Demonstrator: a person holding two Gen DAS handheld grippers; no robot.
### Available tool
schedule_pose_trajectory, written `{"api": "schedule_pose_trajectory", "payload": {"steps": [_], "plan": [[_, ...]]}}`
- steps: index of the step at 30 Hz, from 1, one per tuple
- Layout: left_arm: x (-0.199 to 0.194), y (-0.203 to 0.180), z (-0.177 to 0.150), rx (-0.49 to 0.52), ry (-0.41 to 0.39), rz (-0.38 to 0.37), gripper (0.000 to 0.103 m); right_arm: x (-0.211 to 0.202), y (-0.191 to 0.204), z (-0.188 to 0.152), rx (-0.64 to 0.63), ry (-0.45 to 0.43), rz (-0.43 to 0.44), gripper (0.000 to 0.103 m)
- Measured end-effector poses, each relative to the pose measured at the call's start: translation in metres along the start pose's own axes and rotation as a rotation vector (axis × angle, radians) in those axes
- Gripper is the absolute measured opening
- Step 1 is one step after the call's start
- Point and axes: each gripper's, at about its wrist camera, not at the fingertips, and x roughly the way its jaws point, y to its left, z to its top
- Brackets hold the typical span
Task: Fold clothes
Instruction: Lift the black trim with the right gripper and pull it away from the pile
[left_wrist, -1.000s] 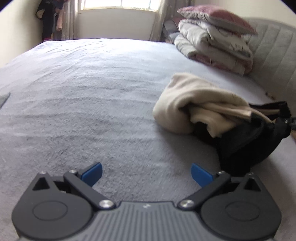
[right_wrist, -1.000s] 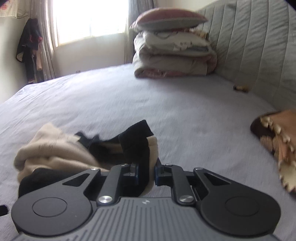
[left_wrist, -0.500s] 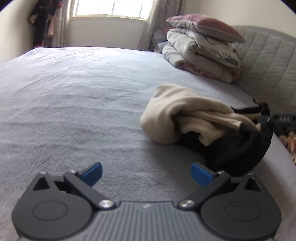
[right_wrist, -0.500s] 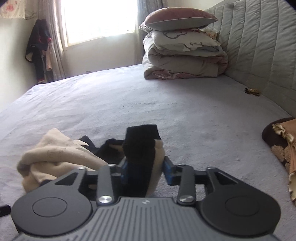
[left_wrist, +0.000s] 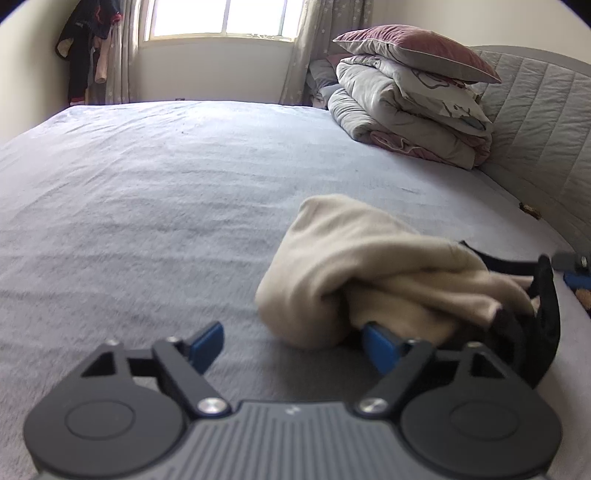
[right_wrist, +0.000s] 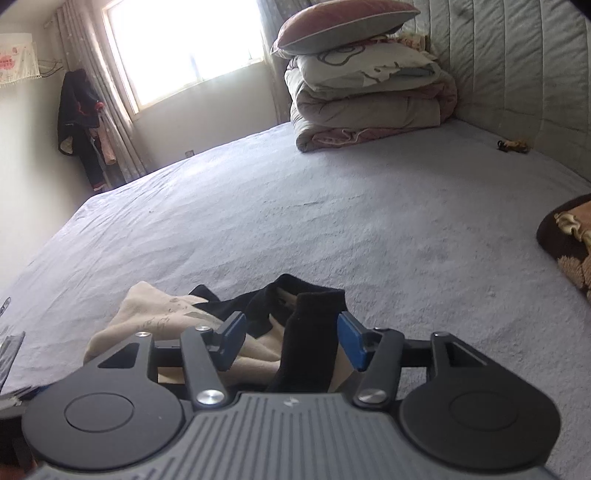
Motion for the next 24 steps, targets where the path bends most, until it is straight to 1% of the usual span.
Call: {"api": "schedule_pose_trajectory", "payload": {"steps": [2, 3, 5, 6, 7, 9, 13, 18, 24], "plan": [[0.003, 0.000, 0.005, -0.027, 0.008, -0.007, 0.057, 0.000, 0.001, -0.001, 0.000, 0.014, 0.004, 0.061], [0.005, 0.001, 0.006, -0.048, 0.017, -0.012, 0.053, 0.000, 0.001, -0.002, 0.003, 0.022, 0.007, 0.061], [0.009, 0.005, 0.008, -0.100, 0.034, -0.031, 0.032, 0.000, 0.000, -0.003, 0.015, 0.038, 0.019, 0.062], [0.011, 0.008, 0.008, -0.128, 0.042, -0.041, 0.025, 0.000, 0.000, -0.004, 0.023, 0.045, 0.026, 0.062], [0.012, 0.011, 0.007, -0.159, 0.050, -0.046, 0.014, 0.000, -0.001, -0.004, 0.027, 0.048, 0.029, 0.063], [0.012, 0.019, 0.004, -0.225, 0.060, -0.054, 0.011, 0.000, -0.002, -0.004, 0.033, 0.053, 0.034, 0.063], [0.005, 0.030, -0.001, -0.275, 0.045, -0.047, 0.008, 0.000, -0.003, -0.005, 0.036, 0.056, 0.026, 0.065], [-0.014, 0.032, -0.005, -0.250, 0.041, -0.046, 0.007, -0.001, -0.007, -0.006, 0.065, 0.076, 0.046, 0.065], [-0.050, 0.027, -0.011, -0.169, 0.020, -0.076, 0.007, -0.001, -0.008, -0.008, 0.075, 0.089, 0.050, 0.065]]}}
